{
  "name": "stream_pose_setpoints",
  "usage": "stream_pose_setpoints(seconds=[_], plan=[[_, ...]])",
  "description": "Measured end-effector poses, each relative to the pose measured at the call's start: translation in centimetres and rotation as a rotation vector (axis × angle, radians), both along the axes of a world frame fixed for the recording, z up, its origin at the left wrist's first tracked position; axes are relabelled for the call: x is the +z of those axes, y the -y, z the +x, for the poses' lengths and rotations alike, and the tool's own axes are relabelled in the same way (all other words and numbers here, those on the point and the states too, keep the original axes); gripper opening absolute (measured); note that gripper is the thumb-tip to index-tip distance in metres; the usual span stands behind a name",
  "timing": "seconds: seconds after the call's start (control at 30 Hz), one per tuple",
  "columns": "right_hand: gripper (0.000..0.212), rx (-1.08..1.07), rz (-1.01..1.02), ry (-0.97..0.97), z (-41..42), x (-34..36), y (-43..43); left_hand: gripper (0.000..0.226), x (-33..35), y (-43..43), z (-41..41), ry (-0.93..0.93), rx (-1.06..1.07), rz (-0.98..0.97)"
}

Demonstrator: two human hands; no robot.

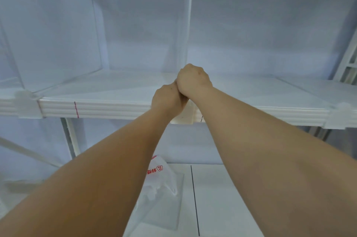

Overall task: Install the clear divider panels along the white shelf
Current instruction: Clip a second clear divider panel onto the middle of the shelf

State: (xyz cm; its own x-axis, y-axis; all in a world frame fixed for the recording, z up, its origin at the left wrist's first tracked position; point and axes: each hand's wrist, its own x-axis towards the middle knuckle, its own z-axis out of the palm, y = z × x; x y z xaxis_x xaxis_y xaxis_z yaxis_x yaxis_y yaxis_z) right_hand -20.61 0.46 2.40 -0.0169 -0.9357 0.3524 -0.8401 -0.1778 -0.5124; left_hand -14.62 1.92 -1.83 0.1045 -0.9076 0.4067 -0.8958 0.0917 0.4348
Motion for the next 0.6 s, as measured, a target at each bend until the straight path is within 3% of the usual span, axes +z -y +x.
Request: stream_pose_setpoints(seconds=[0.1,0.17,0.27,0.37,0.5,0.6], plan=[[0.033,-0.012,0.063,0.03,-0.1,-1.0,-0.1,0.024,-0.3,-0.1,1.1,0.129,-0.105,0.051],[0.031,-0.029,0.112,0.005,-0.3,-1.6,-0.2,0.014,-0.2,0.4,2.0,0.117,-0.168,0.079],[0.027,-0.043,0.13,-0.044,-0.6,-1.4,-0.2,0.026,-0.3,1.1,2.7,0.015,-0.225,0.107],[0.032,-0.082,0.11,-0.101,-0.5,-0.6,0.0,0.019,-0.8,1.6,3.1,-0.061,-0.255,0.127],[0.037,-0.095,0.175,-0.073,-0.1,-1.1,0.7,0.023,-1.0,1.8,3.4,-0.048,-0.259,0.22],[0.021,-0.065,0.161,-0.096,0.1,-1.6,1.3,0.035,-1.3,1.7,3.3,0.002,-0.226,0.219]])
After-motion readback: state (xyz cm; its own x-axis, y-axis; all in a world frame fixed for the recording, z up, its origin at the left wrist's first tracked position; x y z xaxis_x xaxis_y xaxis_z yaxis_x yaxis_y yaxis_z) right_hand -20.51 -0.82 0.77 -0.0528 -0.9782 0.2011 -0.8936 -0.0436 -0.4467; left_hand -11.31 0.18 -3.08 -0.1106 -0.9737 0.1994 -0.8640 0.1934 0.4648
